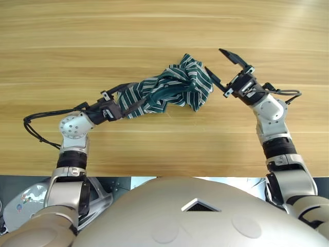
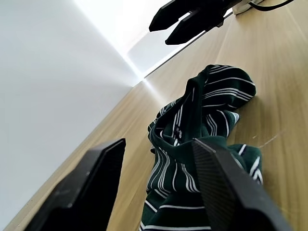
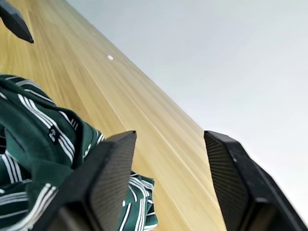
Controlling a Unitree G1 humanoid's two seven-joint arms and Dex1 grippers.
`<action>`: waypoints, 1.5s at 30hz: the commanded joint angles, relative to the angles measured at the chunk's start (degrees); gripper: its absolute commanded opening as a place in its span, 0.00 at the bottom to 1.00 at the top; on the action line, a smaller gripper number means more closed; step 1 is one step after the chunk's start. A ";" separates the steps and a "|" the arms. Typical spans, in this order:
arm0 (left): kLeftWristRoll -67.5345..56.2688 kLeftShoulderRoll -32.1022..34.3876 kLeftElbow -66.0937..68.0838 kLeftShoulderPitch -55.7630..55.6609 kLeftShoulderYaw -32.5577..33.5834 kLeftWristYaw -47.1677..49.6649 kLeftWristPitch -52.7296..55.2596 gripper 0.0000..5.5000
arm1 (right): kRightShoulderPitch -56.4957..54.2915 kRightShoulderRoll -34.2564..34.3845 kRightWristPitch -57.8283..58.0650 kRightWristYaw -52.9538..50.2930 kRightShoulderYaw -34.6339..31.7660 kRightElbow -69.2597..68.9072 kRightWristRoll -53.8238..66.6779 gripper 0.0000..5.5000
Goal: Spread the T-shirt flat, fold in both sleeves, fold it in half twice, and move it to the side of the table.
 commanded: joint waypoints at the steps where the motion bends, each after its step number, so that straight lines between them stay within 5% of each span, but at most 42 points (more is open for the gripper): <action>1: 4.90 2.50 2.69 -1.20 -0.77 4.50 0.13 0.47 | -0.08 0.47 1.12 -2.42 0.50 0.91 -4.88 0.47; 24: 13.08 6.53 7.38 -1.67 -7.65 15.89 -0.07 0.47 | -1.08 -0.76 4.56 -15.29 3.88 5.74 -22.08 0.47; 33: 25.40 11.16 6.20 -2.78 -9.52 23.42 4.45 0.47 | -0.89 -1.09 6.28 -16.40 5.86 4.76 -25.12 0.47; 38: 32.89 15.29 0.37 -3.03 -11.04 26.51 8.09 0.47 | -3.27 -2.47 13.98 -22.08 13.34 10.02 -39.58 0.47; 45: 35.53 16.72 -4.03 -2.86 -14.72 27.20 9.31 0.47 | -3.85 -5.61 15.30 -22.91 18.19 11.14 -43.36 0.47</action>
